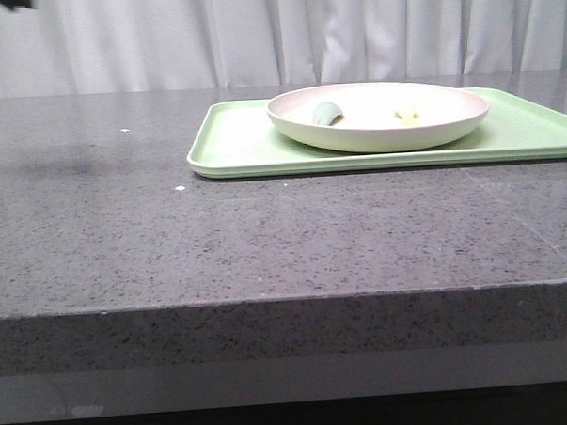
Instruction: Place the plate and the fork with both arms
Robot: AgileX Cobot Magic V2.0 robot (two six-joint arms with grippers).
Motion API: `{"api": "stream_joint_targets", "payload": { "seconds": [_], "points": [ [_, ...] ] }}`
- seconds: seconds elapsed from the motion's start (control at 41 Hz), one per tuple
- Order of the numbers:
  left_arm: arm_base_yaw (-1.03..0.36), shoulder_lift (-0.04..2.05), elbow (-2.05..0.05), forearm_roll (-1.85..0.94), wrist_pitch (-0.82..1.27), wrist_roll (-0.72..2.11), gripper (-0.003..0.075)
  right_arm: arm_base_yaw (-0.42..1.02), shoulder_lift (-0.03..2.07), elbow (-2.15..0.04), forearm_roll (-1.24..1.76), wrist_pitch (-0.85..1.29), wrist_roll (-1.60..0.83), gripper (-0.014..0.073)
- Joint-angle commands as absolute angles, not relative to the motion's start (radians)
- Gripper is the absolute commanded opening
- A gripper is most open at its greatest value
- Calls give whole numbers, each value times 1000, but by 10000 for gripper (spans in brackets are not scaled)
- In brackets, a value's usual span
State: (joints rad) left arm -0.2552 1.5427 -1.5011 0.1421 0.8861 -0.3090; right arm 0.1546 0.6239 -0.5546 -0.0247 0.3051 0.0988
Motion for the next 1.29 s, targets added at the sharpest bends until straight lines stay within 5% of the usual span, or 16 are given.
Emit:
{"api": "stream_joint_targets", "payload": {
  "seconds": [0.0,0.317,0.61,0.805,1.268],
  "points": [
    [-178,1413,-1431,158,803,-321,-18,156,627,-591,-34,214,99,654],
    [-63,1117,-1065,136,580,-233,-18,156,627,-591,-34,214,99,654],
    [-149,796,-689,138,263,-231,-18,156,628,-591,-34,212,99,654],
    [-195,609,-549,154,240,-231,-18,156,672,-609,0,147,99,654],
    [-194,521,-531,154,242,-231,-18,221,1229,-1056,66,324,100,654]
  ]
}}
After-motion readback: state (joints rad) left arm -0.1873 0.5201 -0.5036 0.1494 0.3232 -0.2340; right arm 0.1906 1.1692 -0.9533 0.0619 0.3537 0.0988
